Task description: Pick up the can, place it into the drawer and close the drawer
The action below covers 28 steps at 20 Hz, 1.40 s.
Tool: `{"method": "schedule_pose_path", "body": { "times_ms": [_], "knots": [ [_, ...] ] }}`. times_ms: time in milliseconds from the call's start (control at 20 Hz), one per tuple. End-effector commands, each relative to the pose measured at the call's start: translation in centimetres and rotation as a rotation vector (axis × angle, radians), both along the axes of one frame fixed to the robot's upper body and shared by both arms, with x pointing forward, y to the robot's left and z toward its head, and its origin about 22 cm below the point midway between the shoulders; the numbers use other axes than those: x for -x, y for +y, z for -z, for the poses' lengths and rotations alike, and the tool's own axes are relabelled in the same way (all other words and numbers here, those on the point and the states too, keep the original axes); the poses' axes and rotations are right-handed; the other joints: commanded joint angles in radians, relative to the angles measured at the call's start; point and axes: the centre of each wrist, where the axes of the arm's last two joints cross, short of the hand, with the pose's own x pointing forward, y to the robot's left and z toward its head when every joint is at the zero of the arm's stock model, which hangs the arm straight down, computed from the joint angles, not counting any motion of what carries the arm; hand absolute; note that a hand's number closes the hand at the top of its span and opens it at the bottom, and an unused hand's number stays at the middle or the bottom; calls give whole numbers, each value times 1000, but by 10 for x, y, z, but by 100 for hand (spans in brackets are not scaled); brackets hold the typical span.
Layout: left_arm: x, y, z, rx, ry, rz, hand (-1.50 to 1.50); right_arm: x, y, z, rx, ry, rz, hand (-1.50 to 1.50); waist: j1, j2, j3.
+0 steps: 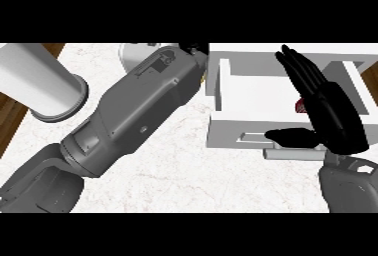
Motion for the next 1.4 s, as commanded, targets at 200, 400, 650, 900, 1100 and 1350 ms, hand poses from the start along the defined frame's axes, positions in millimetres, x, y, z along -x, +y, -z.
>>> {"method": "schedule_pose_path", "body": {
  "times_ms": [200, 400, 650, 900, 1100, 1350],
  "knots": [
    [-3, 27, -5, -6, 3, -18, -150, -55, 23, 40, 263, 18, 45, -150, 12, 3, 0],
    [-2, 39, -19, -7, 10, -45, -150, -74, 31, 67, 272, 45, 75, -150, 13, -1, 1],
    [-1, 67, -19, -3, 4, -64, -150, -92, 28, 94, 299, 43, 108, -150, 8, 1, 1],
    [9, 84, 1, -33, -14, -64, -150, -107, 8, 111, 328, 16, 204, -150, 31, 8, 1],
    [18, 78, -17, -14, -7, -33, -150, -126, 15, 99, 341, -8, 221, -150, 37, 7, 2],
    [18, 101, -7, -15, 14, -35, -150, -132, 16, 107, 319, -61, 257, -150, 37, 12, 2]
  ]
}}
